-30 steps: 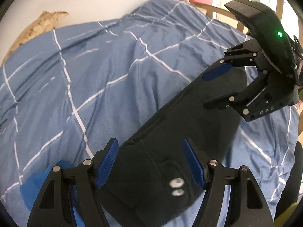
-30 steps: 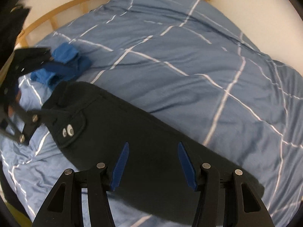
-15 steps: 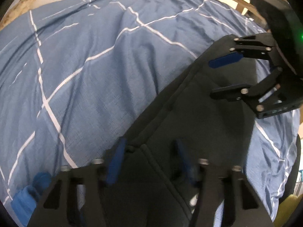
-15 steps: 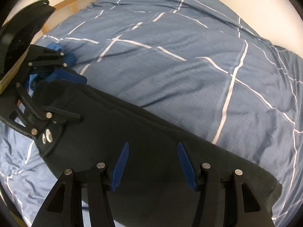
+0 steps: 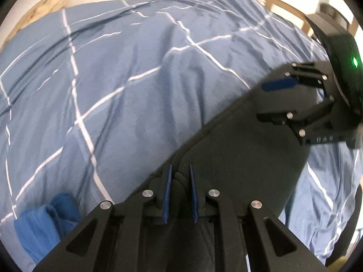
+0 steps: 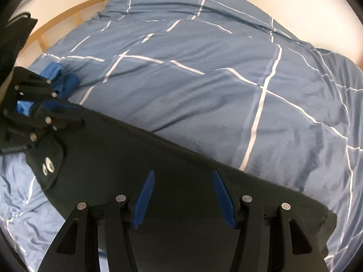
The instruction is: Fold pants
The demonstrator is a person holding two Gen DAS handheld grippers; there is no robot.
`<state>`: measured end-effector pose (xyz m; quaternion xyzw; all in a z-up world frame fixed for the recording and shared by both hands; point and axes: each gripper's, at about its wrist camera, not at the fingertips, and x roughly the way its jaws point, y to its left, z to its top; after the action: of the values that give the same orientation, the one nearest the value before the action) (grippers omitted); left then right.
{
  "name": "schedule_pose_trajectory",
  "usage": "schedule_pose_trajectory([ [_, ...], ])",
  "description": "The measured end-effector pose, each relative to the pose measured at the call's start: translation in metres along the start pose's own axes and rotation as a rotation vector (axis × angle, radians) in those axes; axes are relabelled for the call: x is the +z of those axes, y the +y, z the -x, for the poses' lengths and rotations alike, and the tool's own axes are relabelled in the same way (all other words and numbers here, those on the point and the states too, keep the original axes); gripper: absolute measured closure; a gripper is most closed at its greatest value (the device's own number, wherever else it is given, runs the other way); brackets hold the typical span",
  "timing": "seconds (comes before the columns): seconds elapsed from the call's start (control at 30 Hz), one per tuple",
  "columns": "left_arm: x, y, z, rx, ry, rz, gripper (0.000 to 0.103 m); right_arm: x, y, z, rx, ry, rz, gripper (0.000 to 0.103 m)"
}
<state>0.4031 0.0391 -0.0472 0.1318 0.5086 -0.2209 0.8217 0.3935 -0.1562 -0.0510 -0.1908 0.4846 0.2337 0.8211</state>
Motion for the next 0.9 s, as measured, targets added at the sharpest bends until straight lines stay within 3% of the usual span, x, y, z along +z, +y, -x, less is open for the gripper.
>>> schedule_pose_trajectory([
  [0.13, 0.007, 0.009, -0.007, 0.016, 0.0, 0.04, 0.088, 0.011, -0.003, -0.013, -0.014, 0.02, 0.003, 0.048],
  [0.33, 0.016, 0.024, -0.025, 0.056, 0.02, 0.106, 0.088, 0.027, -0.015, -0.045, -0.12, 0.055, -0.041, 0.048],
  [0.5, 0.021, 0.026, -0.043, 0.104, 0.056, 0.118, 0.088, 0.028, -0.034, -0.041, -0.169, -0.014, -0.177, 0.048],
  [0.63, 0.023, 0.019, -0.052, 0.152, 0.101, 0.109, 0.084, 0.021, -0.041, -0.015, -0.144, -0.058, -0.232, 0.048],
  [0.7, 0.024, 0.013, -0.05, 0.181, 0.1, 0.091, 0.074, 0.015, -0.039, 0.004, -0.129, -0.09, -0.222, 0.048],
  [0.8, 0.024, 0.008, -0.036, 0.195, 0.064, 0.091, 0.068, 0.004, -0.026, 0.035, -0.14, -0.134, -0.177, 0.048],
  [0.9, 0.023, 0.001, -0.001, 0.218, -0.021, 0.092, 0.052, -0.006, -0.009, 0.059, -0.156, -0.168, -0.129, 0.038],
])
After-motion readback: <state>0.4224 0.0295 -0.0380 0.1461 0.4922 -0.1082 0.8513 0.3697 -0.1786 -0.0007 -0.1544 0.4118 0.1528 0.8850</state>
